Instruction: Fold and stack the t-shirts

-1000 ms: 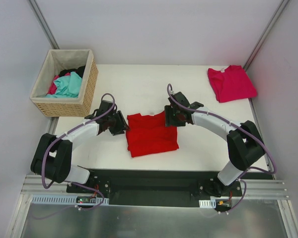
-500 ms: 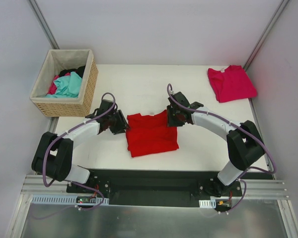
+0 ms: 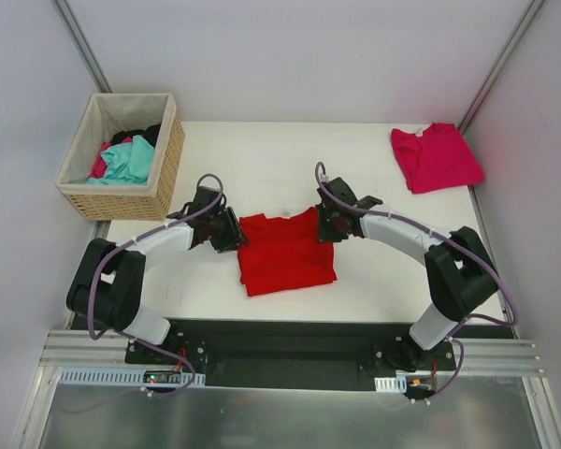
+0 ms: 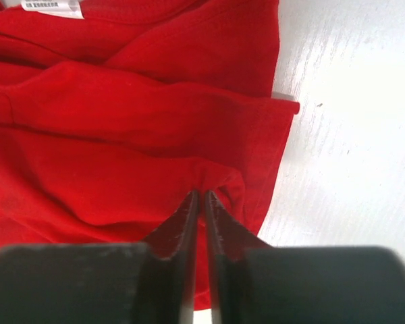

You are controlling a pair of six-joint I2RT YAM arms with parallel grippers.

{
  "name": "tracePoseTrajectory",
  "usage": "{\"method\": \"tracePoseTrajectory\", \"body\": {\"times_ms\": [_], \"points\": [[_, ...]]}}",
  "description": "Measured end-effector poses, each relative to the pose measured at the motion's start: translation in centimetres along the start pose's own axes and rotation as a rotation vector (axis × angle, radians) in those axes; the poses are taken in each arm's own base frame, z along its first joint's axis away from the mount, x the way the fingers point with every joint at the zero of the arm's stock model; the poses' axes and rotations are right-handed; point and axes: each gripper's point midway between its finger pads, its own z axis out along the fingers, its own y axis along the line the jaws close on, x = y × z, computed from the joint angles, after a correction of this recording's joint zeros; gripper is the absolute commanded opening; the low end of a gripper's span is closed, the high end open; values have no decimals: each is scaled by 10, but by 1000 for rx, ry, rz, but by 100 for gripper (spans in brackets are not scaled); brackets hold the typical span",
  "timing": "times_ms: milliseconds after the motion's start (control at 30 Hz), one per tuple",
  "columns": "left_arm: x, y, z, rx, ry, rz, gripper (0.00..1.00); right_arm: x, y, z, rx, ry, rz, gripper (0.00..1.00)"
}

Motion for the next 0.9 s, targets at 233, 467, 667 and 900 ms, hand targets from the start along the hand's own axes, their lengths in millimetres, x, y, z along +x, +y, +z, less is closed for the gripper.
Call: {"method": "tracePoseTrajectory", "body": {"times_ms": [233,467,667,900], "points": [[-3,-5,4,8,-4,5,26,4,-4,3,2,6,15,1],[-5,-8,4,14,-5,1,0,4,-5,4,2,7,16,1],[-8,-13,2,25,-11,7,0,4,-5,4,2,7,17,1],[-18,-41,-14,103,-37,37,0,-1,-4,-5,-5,-16,17,1]]}}
